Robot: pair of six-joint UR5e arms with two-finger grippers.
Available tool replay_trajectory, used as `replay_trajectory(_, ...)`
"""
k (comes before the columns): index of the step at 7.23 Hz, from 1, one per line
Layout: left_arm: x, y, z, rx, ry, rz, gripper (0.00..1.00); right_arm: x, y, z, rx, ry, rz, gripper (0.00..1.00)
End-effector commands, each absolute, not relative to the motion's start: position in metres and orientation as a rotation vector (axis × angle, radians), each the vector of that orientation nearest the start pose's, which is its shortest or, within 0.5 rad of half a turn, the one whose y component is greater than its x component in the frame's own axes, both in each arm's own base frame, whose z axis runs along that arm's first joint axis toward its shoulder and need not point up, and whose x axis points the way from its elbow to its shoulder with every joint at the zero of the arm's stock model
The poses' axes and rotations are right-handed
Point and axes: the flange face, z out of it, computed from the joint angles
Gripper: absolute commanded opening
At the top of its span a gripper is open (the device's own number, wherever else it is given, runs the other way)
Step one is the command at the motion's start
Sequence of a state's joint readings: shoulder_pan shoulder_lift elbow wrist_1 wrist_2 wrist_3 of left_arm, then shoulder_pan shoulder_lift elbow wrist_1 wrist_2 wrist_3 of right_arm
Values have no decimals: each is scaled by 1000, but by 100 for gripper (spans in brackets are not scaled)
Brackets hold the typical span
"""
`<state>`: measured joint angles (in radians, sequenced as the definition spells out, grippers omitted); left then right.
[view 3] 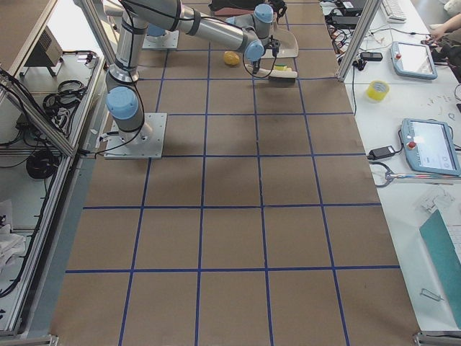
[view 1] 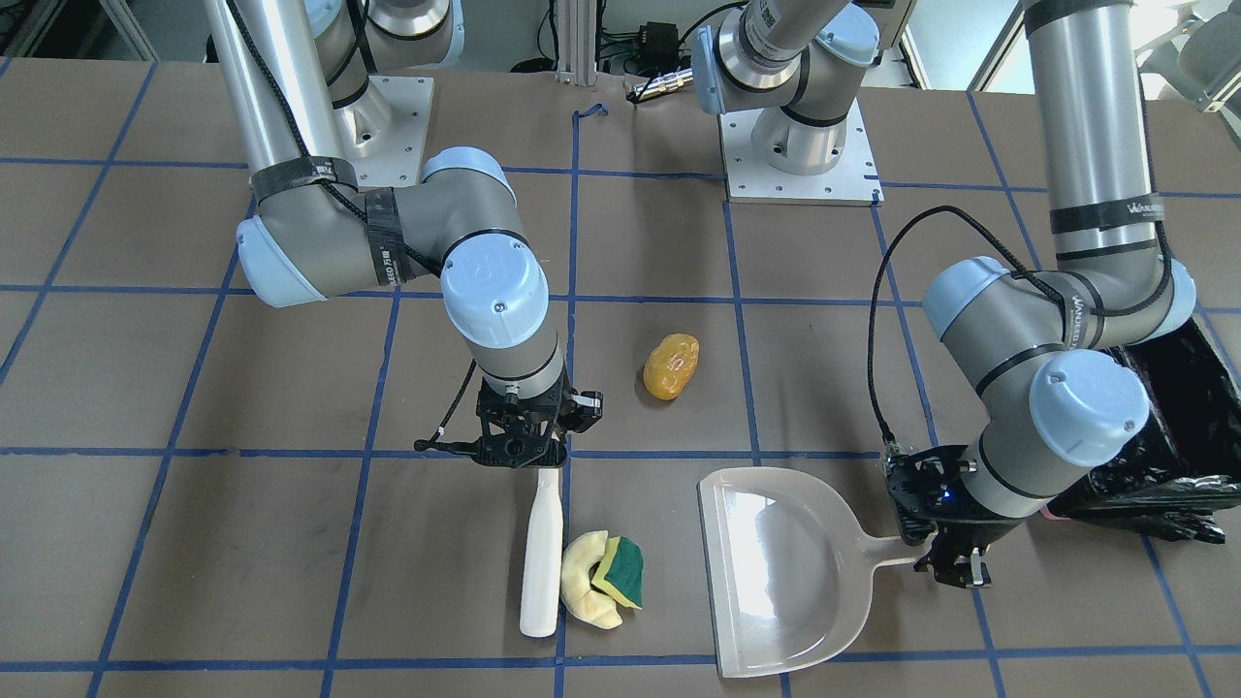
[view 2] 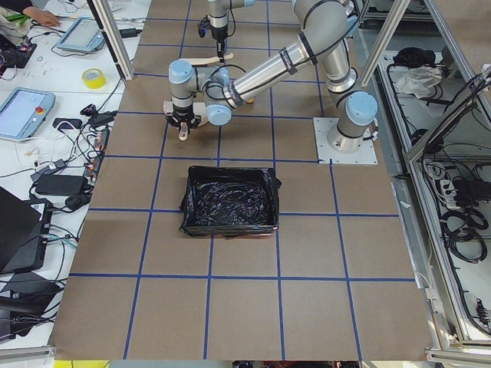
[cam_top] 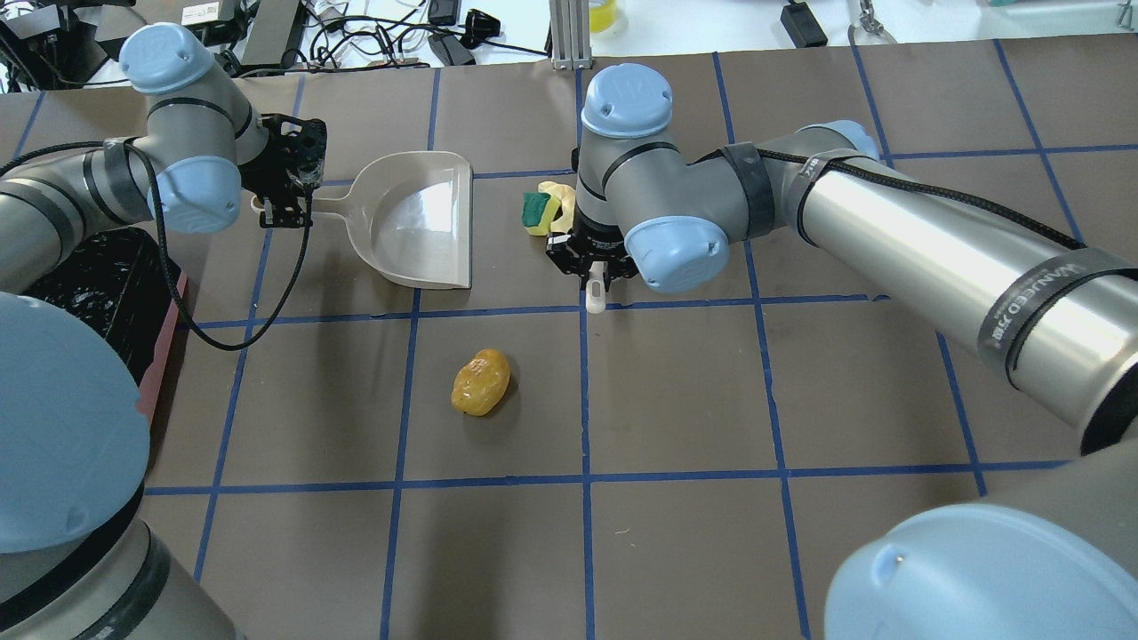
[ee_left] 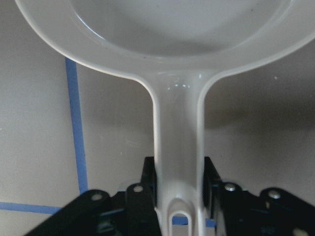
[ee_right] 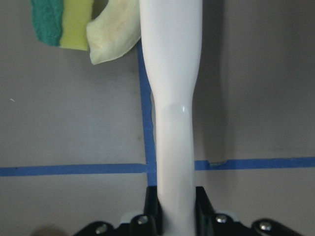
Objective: Sweep and dump trash into bin
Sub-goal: 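Sweep the sponge and ring into the dustpan with the right-held brush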
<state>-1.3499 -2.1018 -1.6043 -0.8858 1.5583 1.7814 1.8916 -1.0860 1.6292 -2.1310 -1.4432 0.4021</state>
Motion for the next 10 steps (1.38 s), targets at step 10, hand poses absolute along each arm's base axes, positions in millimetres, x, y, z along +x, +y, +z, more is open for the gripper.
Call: replay_trajectory(10, 12, -669, 231, 2150, 2161, -113, 3, 421, -527, 312, 159, 3043, 158, 0)
